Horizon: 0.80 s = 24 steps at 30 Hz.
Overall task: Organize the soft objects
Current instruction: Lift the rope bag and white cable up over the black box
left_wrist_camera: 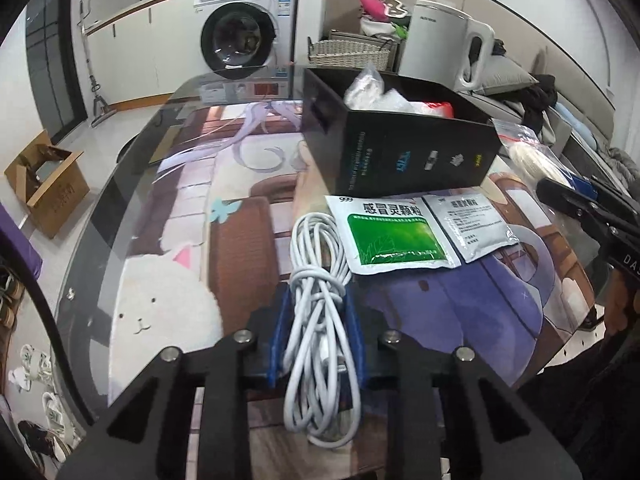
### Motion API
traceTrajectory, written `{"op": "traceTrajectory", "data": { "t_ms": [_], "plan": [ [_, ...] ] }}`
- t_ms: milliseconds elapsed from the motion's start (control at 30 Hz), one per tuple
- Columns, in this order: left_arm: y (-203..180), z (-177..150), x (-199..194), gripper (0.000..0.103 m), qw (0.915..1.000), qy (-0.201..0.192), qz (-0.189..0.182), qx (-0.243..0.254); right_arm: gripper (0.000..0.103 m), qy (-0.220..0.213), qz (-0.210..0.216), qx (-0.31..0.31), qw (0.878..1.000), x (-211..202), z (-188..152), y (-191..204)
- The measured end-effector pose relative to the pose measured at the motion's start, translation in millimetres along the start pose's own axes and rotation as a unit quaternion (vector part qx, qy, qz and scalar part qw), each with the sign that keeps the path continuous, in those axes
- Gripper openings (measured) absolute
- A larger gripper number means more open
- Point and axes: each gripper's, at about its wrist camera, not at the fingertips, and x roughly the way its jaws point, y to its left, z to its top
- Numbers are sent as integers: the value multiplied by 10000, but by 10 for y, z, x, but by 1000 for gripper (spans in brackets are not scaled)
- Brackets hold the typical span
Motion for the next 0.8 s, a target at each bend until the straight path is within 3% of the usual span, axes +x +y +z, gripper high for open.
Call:
{"op": "traceTrajectory", "data": {
  "t_ms": [367,800],
  "plan": [
    [207,72,-327,25,9982,-543,-4,-249,37,-87,-9,39,10000,-30,46,-10],
    [10,376,-456,25,9942,-1011,-365,92,37,-218,-18,8,9998,-51,216,13]
  ]
}}
